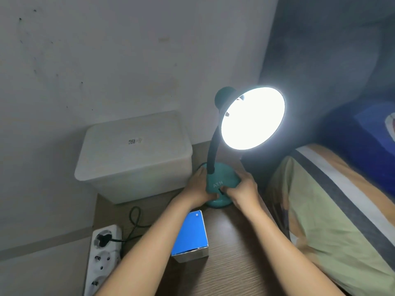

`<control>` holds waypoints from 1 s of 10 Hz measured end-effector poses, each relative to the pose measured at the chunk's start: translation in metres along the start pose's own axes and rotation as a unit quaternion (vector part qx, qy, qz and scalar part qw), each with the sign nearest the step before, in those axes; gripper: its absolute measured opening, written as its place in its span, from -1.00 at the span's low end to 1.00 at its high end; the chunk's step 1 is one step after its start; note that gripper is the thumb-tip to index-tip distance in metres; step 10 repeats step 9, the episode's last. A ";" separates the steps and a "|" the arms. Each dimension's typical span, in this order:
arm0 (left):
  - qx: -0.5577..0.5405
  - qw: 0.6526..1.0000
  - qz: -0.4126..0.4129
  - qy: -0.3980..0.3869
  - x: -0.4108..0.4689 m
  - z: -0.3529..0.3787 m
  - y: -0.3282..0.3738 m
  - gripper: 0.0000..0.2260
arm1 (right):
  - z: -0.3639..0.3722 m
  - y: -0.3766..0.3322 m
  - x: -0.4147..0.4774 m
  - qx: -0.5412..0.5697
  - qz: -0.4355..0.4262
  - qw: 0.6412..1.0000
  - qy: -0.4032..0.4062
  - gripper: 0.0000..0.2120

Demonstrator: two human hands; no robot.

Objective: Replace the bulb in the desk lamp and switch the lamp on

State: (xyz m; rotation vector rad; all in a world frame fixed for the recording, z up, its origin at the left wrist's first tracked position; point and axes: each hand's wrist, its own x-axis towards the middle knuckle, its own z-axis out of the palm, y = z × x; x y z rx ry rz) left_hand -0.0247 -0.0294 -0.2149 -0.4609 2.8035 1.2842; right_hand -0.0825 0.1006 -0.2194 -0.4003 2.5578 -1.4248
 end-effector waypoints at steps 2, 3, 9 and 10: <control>0.059 0.998 0.006 -0.013 0.006 0.001 -0.009 -0.23 | 0.008 0.002 0.004 -0.023 0.012 1.000 -0.010 -0.43; 0.076 0.997 -0.001 -0.011 0.007 0.002 -0.010 -0.22 | 0.007 0.004 0.004 -0.033 0.014 0.999 -0.011 -0.42; 0.095 0.994 -0.047 -0.016 -0.050 -0.007 0.058 -0.52 | -0.036 -0.002 -0.054 -0.048 -0.082 0.991 -0.092 -0.69; 0.095 0.994 -0.047 -0.016 -0.050 -0.007 0.058 -0.52 | -0.036 -0.002 -0.054 -0.048 -0.082 0.991 -0.092 -0.69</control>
